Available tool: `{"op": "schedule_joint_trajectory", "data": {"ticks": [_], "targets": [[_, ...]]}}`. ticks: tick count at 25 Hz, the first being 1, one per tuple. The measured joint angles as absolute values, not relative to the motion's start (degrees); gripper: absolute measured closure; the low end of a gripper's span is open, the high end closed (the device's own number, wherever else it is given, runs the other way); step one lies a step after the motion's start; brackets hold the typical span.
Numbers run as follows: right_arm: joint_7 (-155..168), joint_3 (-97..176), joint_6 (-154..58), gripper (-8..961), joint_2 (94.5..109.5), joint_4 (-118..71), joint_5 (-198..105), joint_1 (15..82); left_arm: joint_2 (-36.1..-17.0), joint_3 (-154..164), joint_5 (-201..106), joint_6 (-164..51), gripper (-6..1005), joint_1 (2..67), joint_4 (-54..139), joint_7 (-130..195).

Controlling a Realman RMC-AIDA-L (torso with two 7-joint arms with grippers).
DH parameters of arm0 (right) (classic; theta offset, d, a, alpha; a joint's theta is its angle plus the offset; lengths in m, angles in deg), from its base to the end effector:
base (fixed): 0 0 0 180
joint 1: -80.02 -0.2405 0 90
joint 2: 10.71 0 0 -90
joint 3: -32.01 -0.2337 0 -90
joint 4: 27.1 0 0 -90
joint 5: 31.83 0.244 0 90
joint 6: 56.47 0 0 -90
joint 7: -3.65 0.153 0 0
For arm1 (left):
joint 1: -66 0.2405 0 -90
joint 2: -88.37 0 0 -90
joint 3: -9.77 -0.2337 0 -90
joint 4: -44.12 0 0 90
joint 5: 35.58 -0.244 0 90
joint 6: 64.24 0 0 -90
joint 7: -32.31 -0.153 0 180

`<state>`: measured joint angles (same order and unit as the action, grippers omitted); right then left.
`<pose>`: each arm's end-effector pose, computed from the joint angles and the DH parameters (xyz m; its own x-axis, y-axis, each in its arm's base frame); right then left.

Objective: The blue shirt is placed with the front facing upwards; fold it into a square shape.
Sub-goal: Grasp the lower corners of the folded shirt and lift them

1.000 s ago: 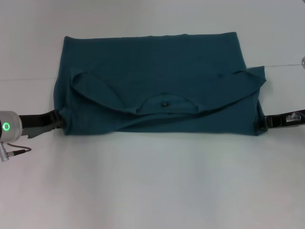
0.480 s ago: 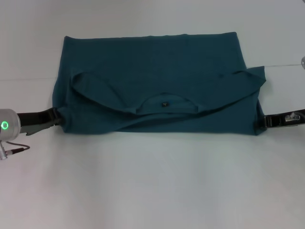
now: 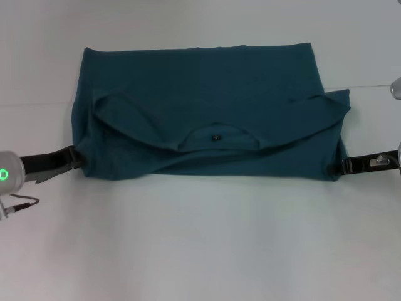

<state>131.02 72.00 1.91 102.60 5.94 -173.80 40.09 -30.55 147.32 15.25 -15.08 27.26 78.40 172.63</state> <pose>0.3239 0.4274 0.0348 0.4368 -0.8202 -0.3694 -0.8622 -0.2646 -0.4320 -0.2983 0.4396 0.0032 0.1375 0.7671 0.6266 0.9811 -0.0184 -0.1928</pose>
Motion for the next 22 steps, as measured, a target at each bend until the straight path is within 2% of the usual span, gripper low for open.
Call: {"op": "schedule_joint_trajectory", "data": {"ticks": [8, 16, 22], "targets": [[130.8, 72.1, 4.8, 913, 105.42, 12.8, -173.8, 42.9, -30.76, 147.4, 19.4, -14.0, 957, 30.6, 79.4, 169.9], [129.2, 72.1, 7.5, 913, 106.03, 13.8, -173.6, 43.9, -30.49, 147.8, 21.4, -12.6, 957, 32.9, 79.9, 168.0], [126.5, 72.0, 9.9, 913, 107.25, 17.5, -173.5, 45.9, -30.46, 149.1, 23.6, -11.2, 957, 35.1, 80.0, 164.5]]}}
